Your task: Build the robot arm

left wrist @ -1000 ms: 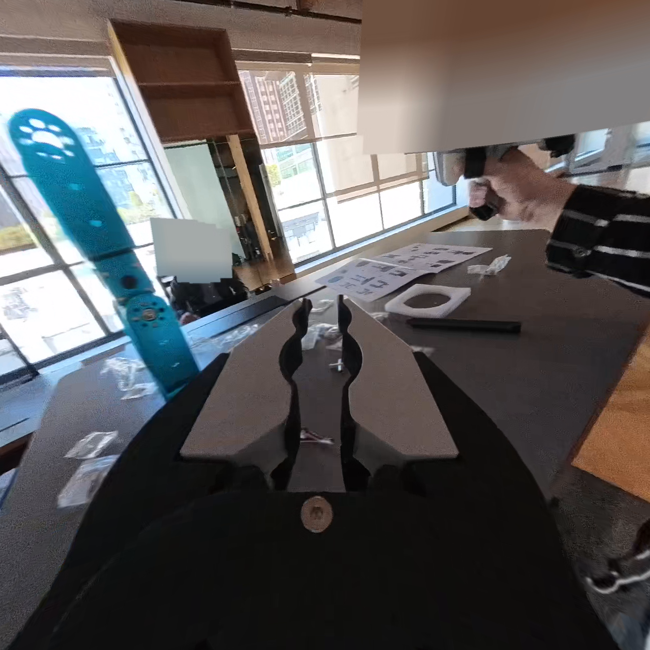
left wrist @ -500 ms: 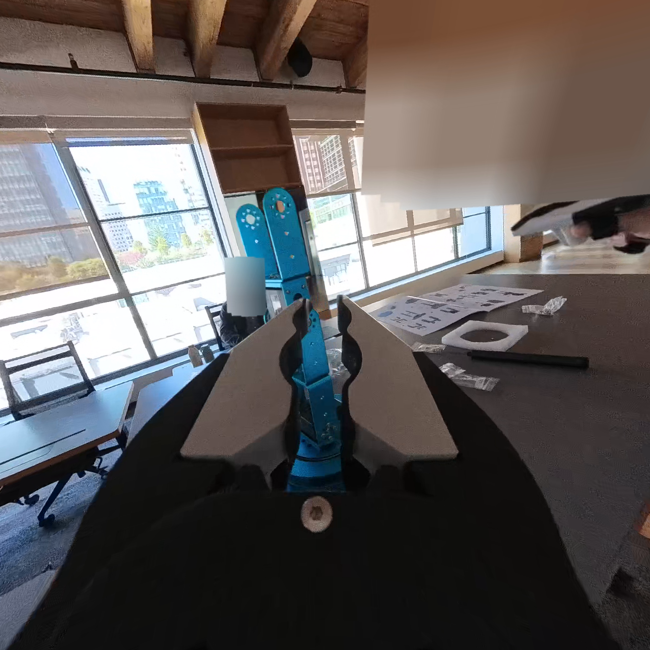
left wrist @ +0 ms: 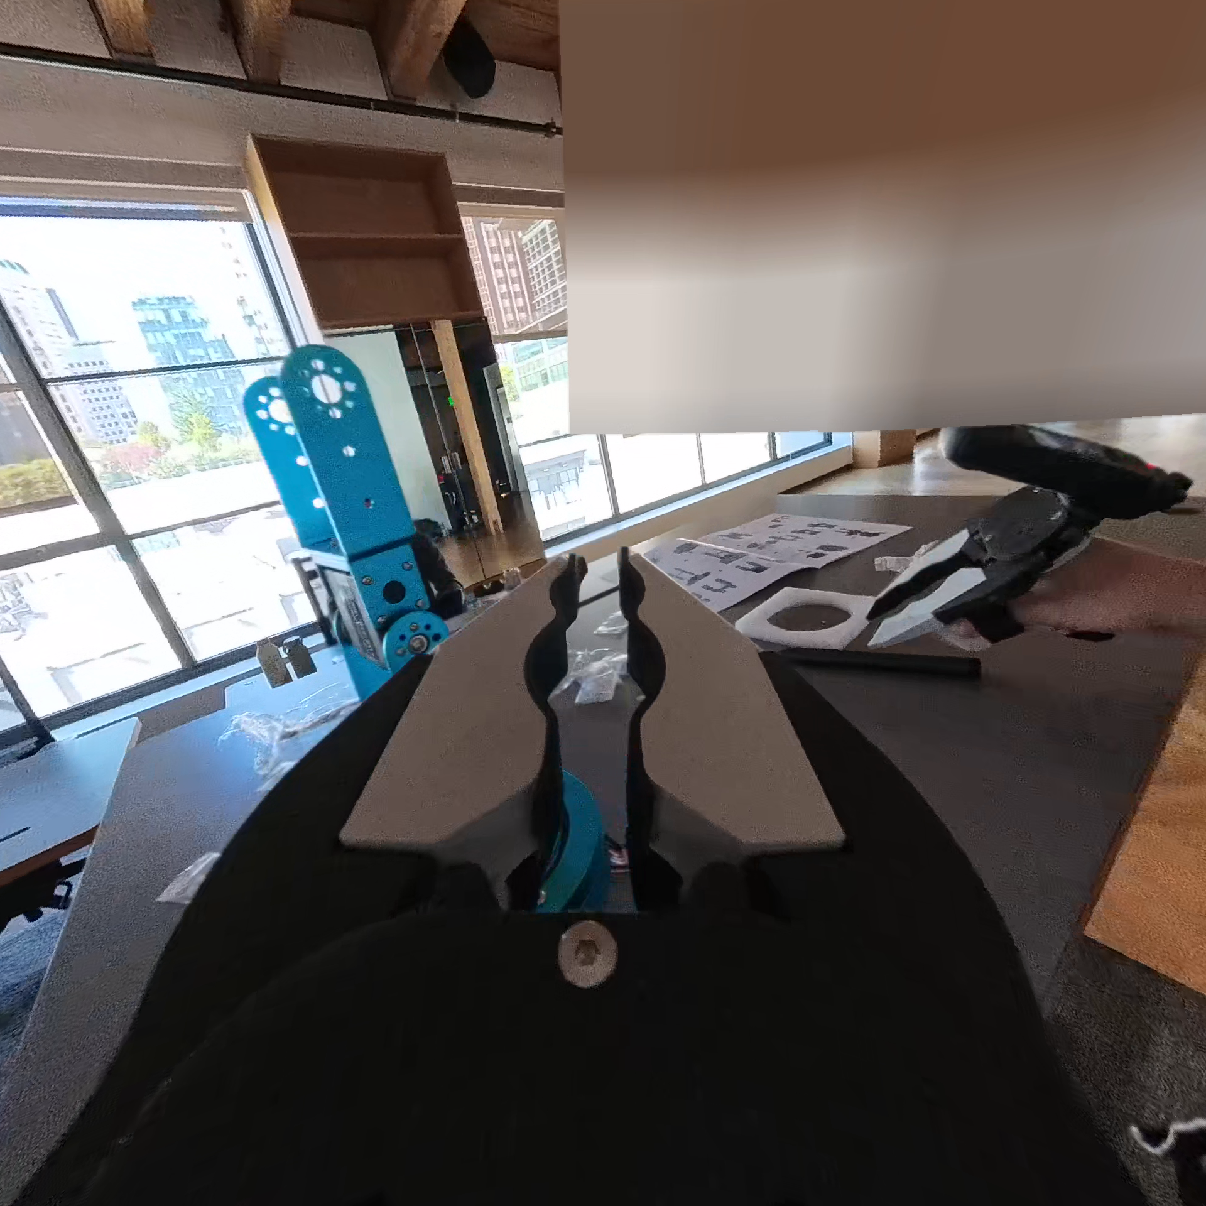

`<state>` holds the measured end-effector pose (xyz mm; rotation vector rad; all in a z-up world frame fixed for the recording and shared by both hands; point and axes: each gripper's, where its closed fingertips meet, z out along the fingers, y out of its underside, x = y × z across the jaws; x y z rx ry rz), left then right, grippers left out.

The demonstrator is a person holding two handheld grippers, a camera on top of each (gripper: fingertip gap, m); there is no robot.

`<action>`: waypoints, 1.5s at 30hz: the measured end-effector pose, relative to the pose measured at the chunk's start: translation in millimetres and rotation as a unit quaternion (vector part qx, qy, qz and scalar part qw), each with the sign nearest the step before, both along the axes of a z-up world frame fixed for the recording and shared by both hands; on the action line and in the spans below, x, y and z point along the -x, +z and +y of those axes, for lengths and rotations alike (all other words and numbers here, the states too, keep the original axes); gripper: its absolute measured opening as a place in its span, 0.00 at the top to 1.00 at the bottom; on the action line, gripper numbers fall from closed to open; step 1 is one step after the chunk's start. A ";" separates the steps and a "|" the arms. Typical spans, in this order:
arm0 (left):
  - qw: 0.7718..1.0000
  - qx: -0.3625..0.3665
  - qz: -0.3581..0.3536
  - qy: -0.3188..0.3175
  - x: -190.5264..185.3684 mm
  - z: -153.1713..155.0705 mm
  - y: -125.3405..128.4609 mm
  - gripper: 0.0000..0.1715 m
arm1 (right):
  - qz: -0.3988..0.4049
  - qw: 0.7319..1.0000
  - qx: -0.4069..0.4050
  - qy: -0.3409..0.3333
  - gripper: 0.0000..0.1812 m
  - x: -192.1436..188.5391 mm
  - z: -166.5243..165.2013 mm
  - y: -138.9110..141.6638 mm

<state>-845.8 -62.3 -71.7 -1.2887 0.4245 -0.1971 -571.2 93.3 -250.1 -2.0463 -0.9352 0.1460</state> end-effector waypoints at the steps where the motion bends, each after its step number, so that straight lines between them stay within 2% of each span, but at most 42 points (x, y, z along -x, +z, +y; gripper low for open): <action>1: 1.000 0.004 0.001 -0.008 -4.9 1.3 -1.0 0.94 | -0.003 1.000 0.006 -0.004 0.80 -2.8 2.4 -3.9; 7: 0.998 0.049 0.016 -0.048 -33.8 8.3 -13.5 0.94 | 0.011 0.996 0.089 -0.017 0.78 -11.4 2.6 -32.3; 9: 0.996 0.062 0.017 -0.062 -44.7 13.2 -17.1 0.94 | 0.003 0.995 0.100 -0.013 0.82 -13.7 1.8 -37.6; 11: 0.993 0.085 0.015 -0.082 -58.7 20.1 -22.9 0.94 | 0.002 0.994 0.110 -0.001 0.90 -13.1 -0.6 -40.7; 13: 0.983 0.133 -0.014 -0.123 -80.1 27.8 -33.1 0.93 | 0.001 0.994 0.111 0.008 0.90 -14.0 -0.5 -40.7; 17: 0.948 0.224 -0.115 -0.195 -133.1 54.5 -57.3 0.93 | 0.005 0.997 0.061 0.047 0.91 -12.6 -2.4 -32.7; 20: 0.909 0.298 -0.178 -0.228 -170.6 77.1 -81.9 0.90 | -0.005 0.997 0.006 0.074 0.91 -14.1 -6.7 -23.4; 24: 0.862 0.381 -0.251 -0.223 -205.3 108.5 -116.2 0.86 | 0.018 0.993 -0.037 0.112 0.91 -13.0 -17.6 -9.7; 28: 0.803 0.459 -0.314 -0.215 -242.9 125.7 -146.4 0.84 | 0.024 0.986 -0.077 0.144 0.91 -20.4 -19.6 1.4; 29: 0.795 0.468 -0.322 -0.210 -251.4 128.8 -151.8 0.84 | 0.029 0.984 -0.086 0.152 0.91 -22.8 -19.8 5.5; 31: 0.795 0.477 -0.324 -0.189 -265.0 134.9 -161.7 0.81 | 0.038 0.980 -0.100 0.167 0.91 -28.5 -19.8 14.4; 33: 0.791 0.474 -0.341 -0.183 -278.9 140.2 -162.8 0.77 | 0.043 0.975 -0.111 0.186 0.91 -35.2 -19.4 23.6; 34: 0.784 0.457 -0.372 -0.197 -284.9 144.4 -155.6 0.73 | 0.045 0.973 -0.114 0.195 0.91 -39.1 -18.6 27.4; 37: 0.751 0.427 -0.450 -0.227 -298.7 156.7 -143.9 0.69 | 0.055 0.966 -0.110 0.226 0.91 -50.8 -15.6 36.2; 40: 0.722 0.417 -0.482 -0.268 -325.2 163.0 -136.3 0.72 | 0.065 0.958 -0.105 0.259 0.91 -61.9 -14.1 43.2; 41: 0.714 0.408 -0.496 -0.278 -331.5 166.4 -133.2 0.76 | 0.074 0.955 -0.102 0.267 0.91 -65.6 -13.3 46.0; 43: 0.696 0.386 -0.520 -0.310 -341.4 169.1 -125.8 0.89 | 0.103 0.949 -0.092 0.283 0.91 -73.7 -11.7 53.5; 45: 0.667 0.378 -0.550 -0.333 -350.3 171.1 -121.3 0.90 | 0.120 0.943 -0.081 0.300 0.91 -82.4 -8.3 56.2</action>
